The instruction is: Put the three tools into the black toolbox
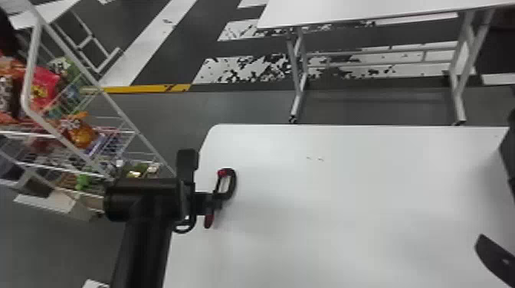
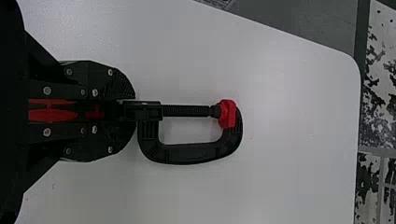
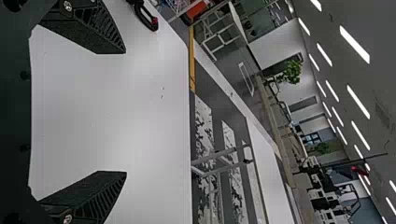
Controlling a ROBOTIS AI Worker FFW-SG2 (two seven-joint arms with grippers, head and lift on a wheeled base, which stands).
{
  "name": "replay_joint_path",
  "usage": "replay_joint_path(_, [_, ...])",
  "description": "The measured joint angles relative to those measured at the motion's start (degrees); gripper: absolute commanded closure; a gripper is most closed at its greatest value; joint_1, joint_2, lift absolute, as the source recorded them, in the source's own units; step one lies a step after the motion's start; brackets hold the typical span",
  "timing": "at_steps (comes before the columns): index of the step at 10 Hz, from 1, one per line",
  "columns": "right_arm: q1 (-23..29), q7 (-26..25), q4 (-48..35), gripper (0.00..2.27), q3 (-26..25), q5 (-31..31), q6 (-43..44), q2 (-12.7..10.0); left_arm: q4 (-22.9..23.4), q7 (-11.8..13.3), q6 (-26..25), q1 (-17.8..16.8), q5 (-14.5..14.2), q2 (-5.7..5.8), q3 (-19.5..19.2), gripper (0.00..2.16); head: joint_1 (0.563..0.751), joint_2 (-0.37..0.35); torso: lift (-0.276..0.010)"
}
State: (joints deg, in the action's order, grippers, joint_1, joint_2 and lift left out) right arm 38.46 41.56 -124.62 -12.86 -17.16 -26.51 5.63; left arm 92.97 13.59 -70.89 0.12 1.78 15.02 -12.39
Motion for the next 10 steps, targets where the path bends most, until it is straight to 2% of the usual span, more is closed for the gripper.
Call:
replay_joint_path(2, [-0.8, -0.2, 0.8, 0.08, 0.5, 0.4, 0.0, 0.0, 6.4, -0.3, -1.2, 2.4, -1.7, -1.03, 0.2, 2.14, 0.695, 0.347, -0.051])
replay_joint_path(4, [-1.5, -0.7, 0.9, 0.08, 1.8, 0.9, -0.6, -0.1, 14.9, 0.4, -4.1, 5.9, -5.4, -2.91, 0.0, 2.14, 0.695, 0.302, -0.051])
replay_joint_path(6, [-1.9, -1.0, 0.9, 0.08, 2.6, 1.1, -1.2, -0.3, 20.2, 2.6, -4.6, 8.6, -10.5, -5.14, -0.6, 2.14, 0.695, 0.23, -0.051])
replay_joint_path(7, [-2.0, -1.0, 0.9, 0.08, 2.9, 1.2, -1.5, -0.3, 21.2, 4.9, -5.2, 9.1, -13.9, -6.49, -1.3, 2.14, 0.695, 0.187, -0.051])
replay_joint_path(8, [-2.1, -1.1, 0.9, 0.08, 3.1, 1.1, -2.1, -0.4, 21.9, 8.1, -6.3, 9.4, -17.4, -8.32, -2.0, 2.14, 0.695, 0.134, -0.051])
replay_joint_path(9, [-2.2, -1.1, 0.8, 0.08, 3.2, 0.9, -2.6, -0.4, 22.5, 11.4, -7.0, 9.8, -20.1, -9.97, -2.0, 2.14, 0.695, 0.103, -0.051])
replay_joint_path(10, [-2.4, -1.1, 0.6, 0.08, 3.2, 0.7, -3.0, -0.4, 23.2, 14.5, -7.4, 10.4, -22.2, -11.38, -1.2, 2.14, 0.695, 0.042, -0.051])
